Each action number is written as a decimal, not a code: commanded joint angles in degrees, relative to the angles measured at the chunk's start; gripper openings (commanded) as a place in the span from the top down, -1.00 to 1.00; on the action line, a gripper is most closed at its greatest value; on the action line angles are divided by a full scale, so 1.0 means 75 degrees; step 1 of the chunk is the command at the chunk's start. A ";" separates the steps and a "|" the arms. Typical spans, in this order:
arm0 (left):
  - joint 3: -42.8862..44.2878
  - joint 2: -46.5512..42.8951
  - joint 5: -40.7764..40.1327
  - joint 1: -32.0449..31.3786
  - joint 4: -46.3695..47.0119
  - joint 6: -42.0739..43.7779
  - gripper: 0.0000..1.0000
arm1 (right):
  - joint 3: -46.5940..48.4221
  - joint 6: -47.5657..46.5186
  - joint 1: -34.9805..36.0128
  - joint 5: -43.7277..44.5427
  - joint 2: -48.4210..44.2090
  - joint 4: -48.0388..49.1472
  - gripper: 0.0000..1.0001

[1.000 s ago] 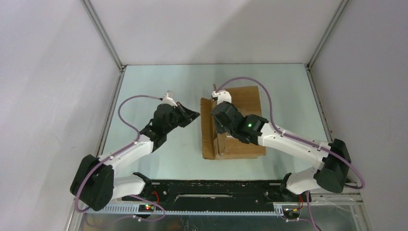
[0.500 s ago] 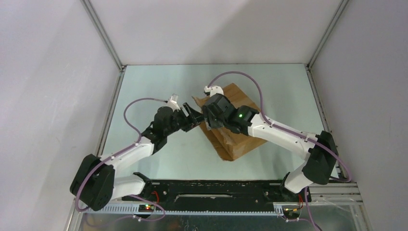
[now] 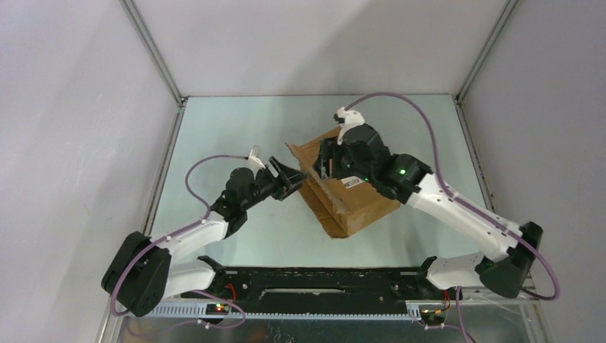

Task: Unpack the express box
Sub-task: Pick up the express box from the center of the board, then pour the product into the express box, then place the express box at the center of the board.

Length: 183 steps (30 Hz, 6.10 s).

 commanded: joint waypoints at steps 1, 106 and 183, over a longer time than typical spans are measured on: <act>-0.0166 -0.0584 -0.0047 -0.0072 0.0466 -0.0329 -0.50 | -0.0075 -0.0123 -0.0410 0.0427 -0.0667 -0.0265 -0.27; 0.5753 0.2669 0.3751 -0.0656 -0.2962 0.2186 1.00 | -0.3689 -0.0654 -0.4470 -0.0139 -0.2796 0.4112 -0.96; 1.1245 0.3200 -0.5993 0.0283 -1.3101 0.6564 0.99 | -0.2736 0.0224 -0.3109 -0.2048 -0.1010 0.2813 -0.99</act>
